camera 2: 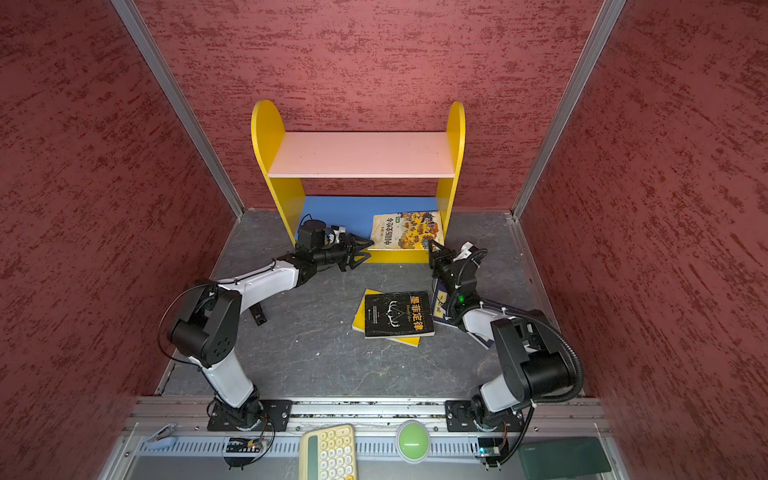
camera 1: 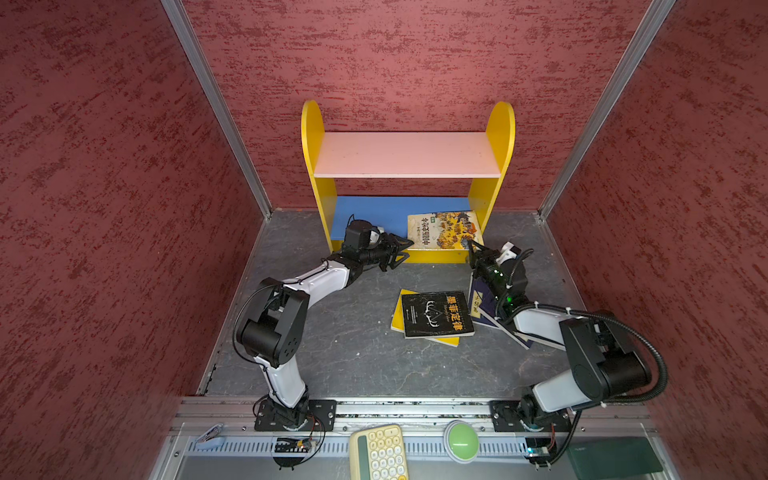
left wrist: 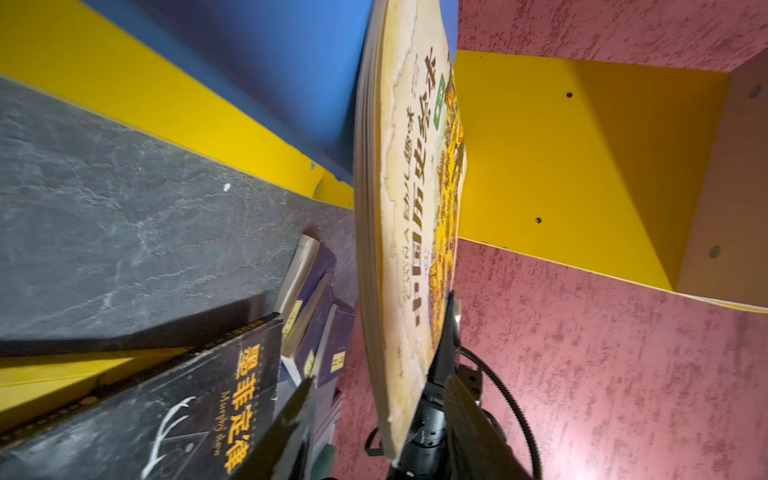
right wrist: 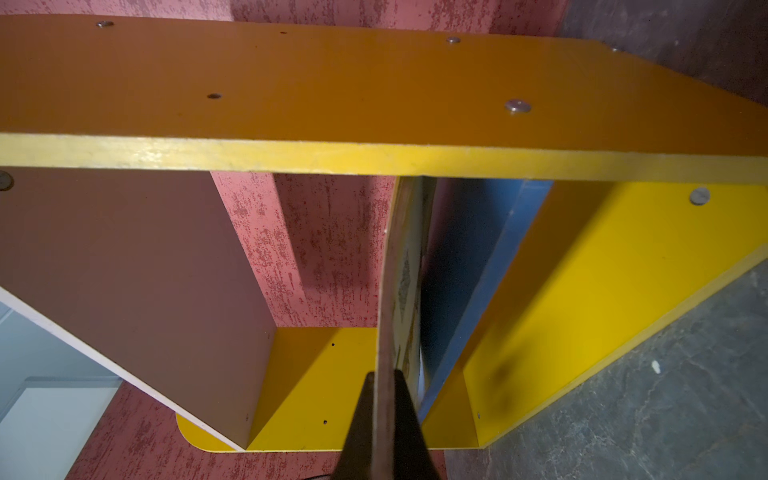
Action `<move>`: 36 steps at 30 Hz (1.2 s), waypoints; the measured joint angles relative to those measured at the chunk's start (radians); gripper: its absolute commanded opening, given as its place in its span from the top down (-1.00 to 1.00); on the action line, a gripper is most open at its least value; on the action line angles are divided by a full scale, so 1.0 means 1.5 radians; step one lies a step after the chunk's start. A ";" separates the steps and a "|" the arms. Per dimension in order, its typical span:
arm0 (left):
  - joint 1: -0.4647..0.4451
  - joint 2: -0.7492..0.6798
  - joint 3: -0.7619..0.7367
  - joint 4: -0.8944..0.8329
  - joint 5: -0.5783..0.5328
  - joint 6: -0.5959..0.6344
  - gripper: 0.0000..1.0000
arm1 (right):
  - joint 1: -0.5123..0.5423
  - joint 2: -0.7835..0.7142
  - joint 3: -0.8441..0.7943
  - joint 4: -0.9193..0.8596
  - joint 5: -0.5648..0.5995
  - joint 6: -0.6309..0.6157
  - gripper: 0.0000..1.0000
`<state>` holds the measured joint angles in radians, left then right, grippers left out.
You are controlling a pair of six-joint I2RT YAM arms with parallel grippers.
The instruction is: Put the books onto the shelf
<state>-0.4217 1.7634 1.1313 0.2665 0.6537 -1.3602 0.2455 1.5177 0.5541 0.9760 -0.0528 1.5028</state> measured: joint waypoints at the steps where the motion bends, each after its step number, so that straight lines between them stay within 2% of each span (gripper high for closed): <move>1: -0.002 0.000 0.000 0.008 -0.001 -0.008 0.28 | 0.001 0.001 0.000 0.002 0.001 -0.002 0.98; 14: -0.005 0.003 -0.001 0.018 -0.021 -0.026 0.62 | 0.001 0.057 0.023 0.038 0.000 0.003 0.98; 20: -0.005 0.021 0.016 -0.013 -0.031 -0.001 0.96 | 0.001 0.057 0.021 0.038 -0.003 0.005 0.88; 23: -0.005 0.022 0.025 -0.027 -0.037 0.016 1.00 | 0.000 0.057 0.021 0.025 -0.013 0.003 0.55; 27: -0.004 0.025 0.028 -0.035 -0.050 0.027 1.00 | -0.006 0.056 0.027 -0.005 -0.040 -0.005 -0.08; 33: -0.004 0.025 0.026 -0.032 -0.077 0.032 1.00 | -0.041 0.007 0.030 -0.099 -0.087 -0.035 -0.59; 36: -0.004 0.025 0.022 -0.024 -0.092 0.032 1.00 | -0.075 -0.062 0.033 -0.186 -0.106 -0.079 -0.72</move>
<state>-0.4278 1.8011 1.1645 0.2302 0.5156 -1.3121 0.1329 1.4250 0.6029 0.6968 -0.2115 1.3842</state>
